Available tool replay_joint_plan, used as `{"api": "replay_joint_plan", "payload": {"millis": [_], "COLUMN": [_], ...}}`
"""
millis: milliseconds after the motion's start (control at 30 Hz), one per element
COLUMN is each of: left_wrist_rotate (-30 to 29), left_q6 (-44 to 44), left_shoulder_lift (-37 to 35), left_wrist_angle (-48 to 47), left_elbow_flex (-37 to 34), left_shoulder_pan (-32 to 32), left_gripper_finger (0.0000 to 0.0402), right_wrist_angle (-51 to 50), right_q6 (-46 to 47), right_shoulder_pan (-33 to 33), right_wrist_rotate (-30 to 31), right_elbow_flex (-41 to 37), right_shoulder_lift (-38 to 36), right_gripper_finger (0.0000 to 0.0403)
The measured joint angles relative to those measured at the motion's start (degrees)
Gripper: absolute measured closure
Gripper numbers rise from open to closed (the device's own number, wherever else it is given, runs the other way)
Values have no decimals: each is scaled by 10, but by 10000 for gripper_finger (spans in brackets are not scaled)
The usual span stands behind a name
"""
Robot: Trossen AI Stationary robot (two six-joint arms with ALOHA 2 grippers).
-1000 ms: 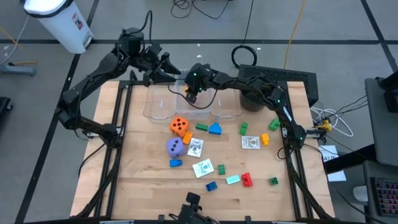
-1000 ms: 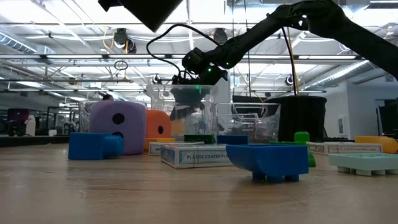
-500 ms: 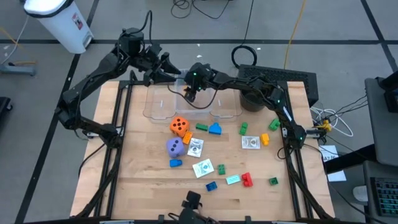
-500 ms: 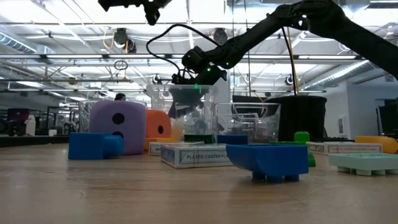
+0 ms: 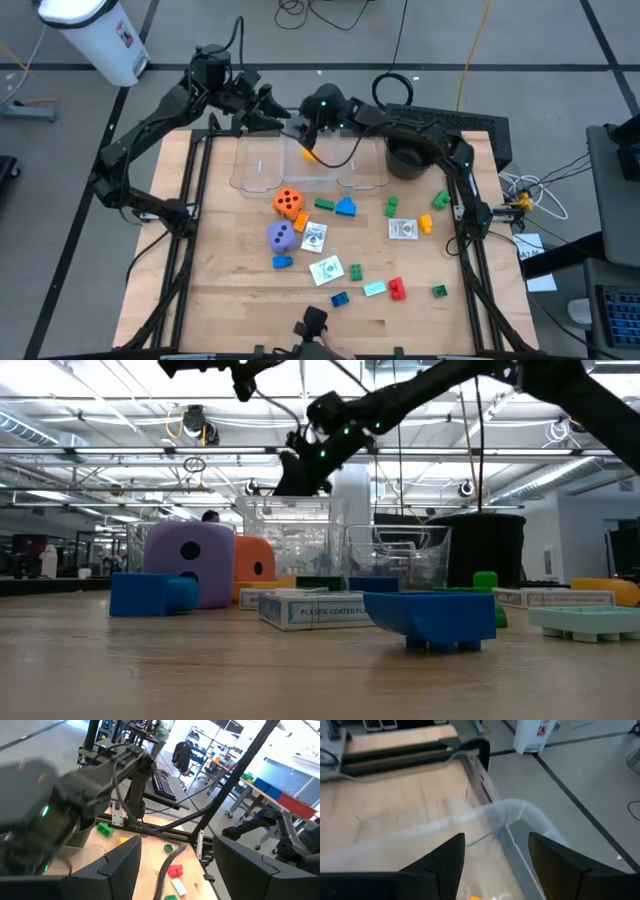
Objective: Pick & Place Toys
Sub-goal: Put the purple dice into the left transparent bin
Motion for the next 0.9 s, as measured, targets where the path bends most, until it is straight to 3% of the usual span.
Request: {"api": "replay_joint_plan", "payload": {"millis": [200,333,533,633,900], "left_wrist_rotate": [-15,-73,-143,-148,-172], "left_q6": [-9,-3,11,-16,-214], "left_shoulder_lift": [-15,-32,-80,-112,-211], "left_wrist_angle": [-26,-66,-71,-5,315], "left_elbow_flex": [0,-1,-21,-84,-325], "left_shoulder_pan": [-13,-33,-70,-86,-113], "left_gripper_finger": [153,153,153,153,153], "right_wrist_angle": [-30,-32,63,148,349], "right_q6": [53,109,175,203,221], "right_shoulder_pan": [-3,-4,18,42,114], "right_wrist_rotate": [-3,-3,-3,13,44], "right_elbow_flex": [0,-10,-140,-244,-485], "right_shoulder_lift": [-60,-105,-211,-274,-421], "right_gripper_finger": [192,195,202,205,209]}}
